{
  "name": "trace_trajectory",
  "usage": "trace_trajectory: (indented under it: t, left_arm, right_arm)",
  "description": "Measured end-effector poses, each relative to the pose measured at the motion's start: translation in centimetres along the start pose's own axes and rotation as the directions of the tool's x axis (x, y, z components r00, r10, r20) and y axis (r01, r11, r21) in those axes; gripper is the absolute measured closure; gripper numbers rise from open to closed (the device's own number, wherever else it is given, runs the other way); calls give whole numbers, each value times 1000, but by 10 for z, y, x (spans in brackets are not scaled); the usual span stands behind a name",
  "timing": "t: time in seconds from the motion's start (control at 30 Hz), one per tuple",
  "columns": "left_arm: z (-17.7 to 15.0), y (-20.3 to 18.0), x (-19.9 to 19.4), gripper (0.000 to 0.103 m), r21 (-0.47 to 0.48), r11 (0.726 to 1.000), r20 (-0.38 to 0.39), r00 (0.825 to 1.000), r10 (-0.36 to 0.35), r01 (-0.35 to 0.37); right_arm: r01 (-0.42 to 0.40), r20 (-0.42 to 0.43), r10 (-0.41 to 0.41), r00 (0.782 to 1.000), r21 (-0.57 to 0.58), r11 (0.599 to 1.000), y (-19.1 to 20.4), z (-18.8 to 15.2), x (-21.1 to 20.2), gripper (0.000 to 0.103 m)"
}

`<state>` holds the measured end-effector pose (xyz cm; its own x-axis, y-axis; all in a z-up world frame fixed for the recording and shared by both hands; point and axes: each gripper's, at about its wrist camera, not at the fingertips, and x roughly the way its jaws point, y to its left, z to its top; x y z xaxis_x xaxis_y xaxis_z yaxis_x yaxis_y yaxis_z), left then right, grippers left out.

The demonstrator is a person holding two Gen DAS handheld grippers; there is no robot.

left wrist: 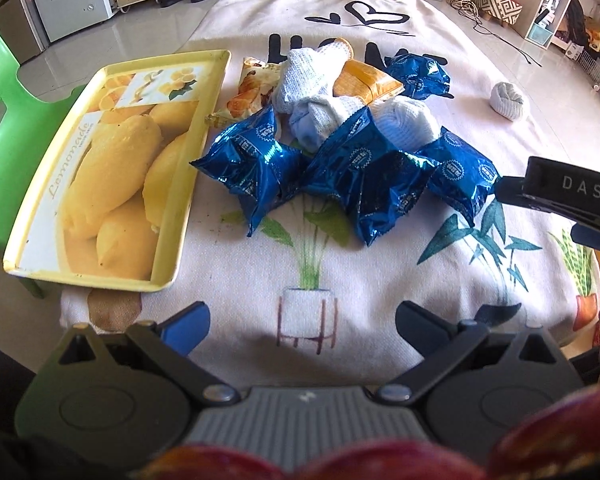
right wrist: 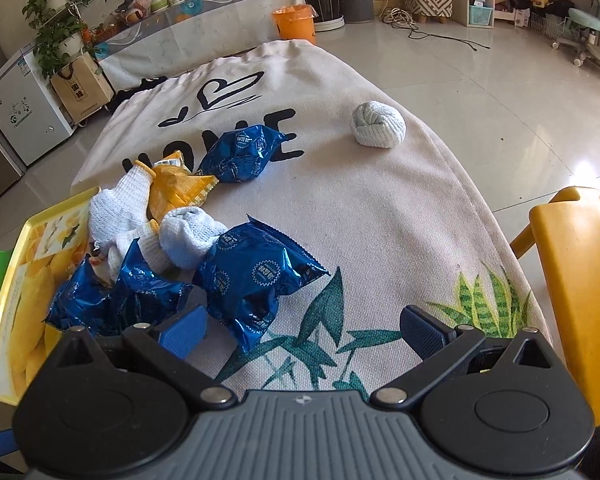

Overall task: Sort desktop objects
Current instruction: 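Move the right tool toward the white knit ball on the cloth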

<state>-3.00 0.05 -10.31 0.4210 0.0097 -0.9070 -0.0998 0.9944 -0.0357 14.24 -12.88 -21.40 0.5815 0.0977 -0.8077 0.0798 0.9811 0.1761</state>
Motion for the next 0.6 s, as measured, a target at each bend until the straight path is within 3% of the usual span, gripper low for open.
trace_trajectory:
  t: [0.6]
  left_arm:
    - [-13,21,5,0,-44,999,-5,1000,23,-23]
  right_arm:
    - [-22,-49,19,999,-58,998,14,-21,-3,0]
